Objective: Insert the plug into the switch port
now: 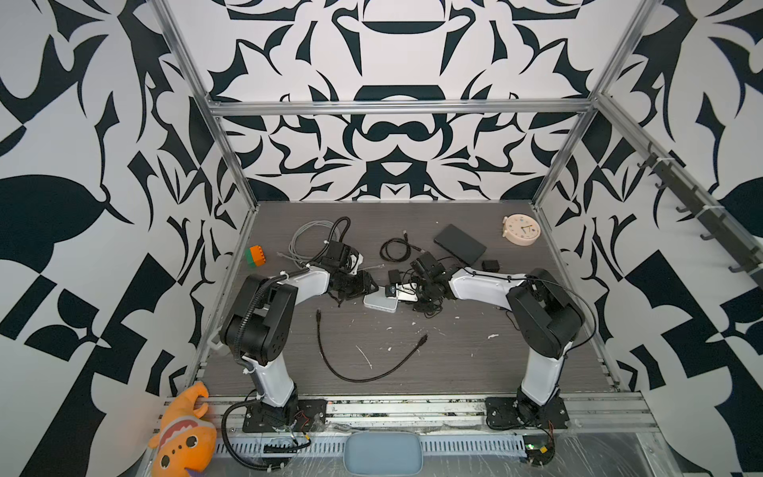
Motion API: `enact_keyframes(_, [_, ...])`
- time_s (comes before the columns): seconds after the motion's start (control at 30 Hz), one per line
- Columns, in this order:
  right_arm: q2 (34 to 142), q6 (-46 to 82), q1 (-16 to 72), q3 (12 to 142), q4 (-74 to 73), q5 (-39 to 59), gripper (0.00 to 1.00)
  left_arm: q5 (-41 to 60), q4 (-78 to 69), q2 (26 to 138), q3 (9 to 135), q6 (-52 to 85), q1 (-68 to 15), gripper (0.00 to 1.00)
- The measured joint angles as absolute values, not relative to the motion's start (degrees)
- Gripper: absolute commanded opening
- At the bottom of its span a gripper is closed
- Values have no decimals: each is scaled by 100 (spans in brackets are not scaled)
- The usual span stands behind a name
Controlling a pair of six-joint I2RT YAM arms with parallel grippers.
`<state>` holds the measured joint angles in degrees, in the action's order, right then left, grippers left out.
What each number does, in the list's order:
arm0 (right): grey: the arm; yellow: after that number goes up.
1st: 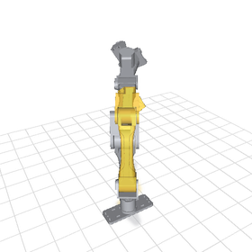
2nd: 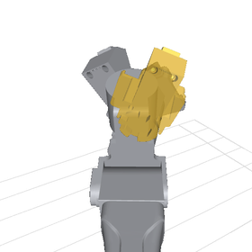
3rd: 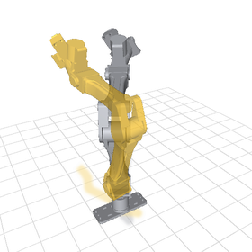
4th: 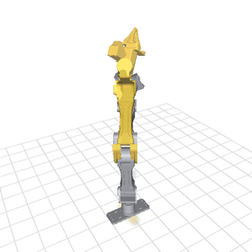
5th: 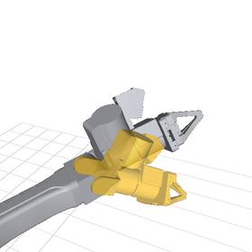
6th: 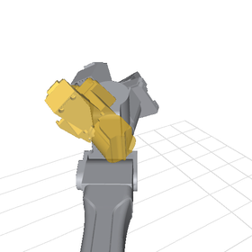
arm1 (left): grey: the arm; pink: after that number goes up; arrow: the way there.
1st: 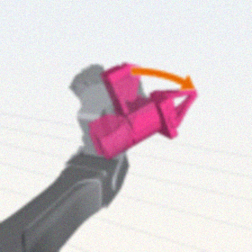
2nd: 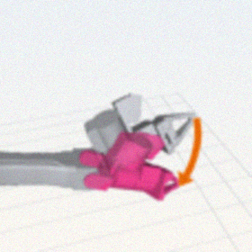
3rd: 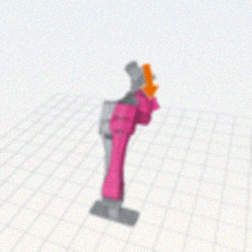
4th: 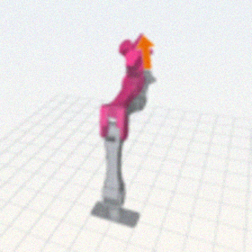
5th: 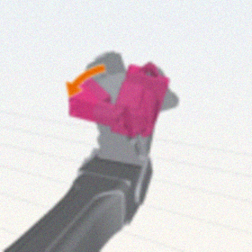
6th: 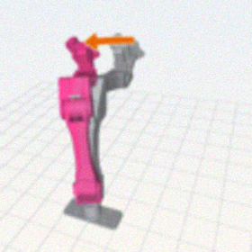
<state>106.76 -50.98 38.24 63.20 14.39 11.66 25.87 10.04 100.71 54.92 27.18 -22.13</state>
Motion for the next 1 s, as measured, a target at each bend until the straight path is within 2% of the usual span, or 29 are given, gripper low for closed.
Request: enact_keyframes(1.0, [10678,-4969,3833,6311,1385,1024,0,2650,1031,10071,5492,2882,-2189,52])
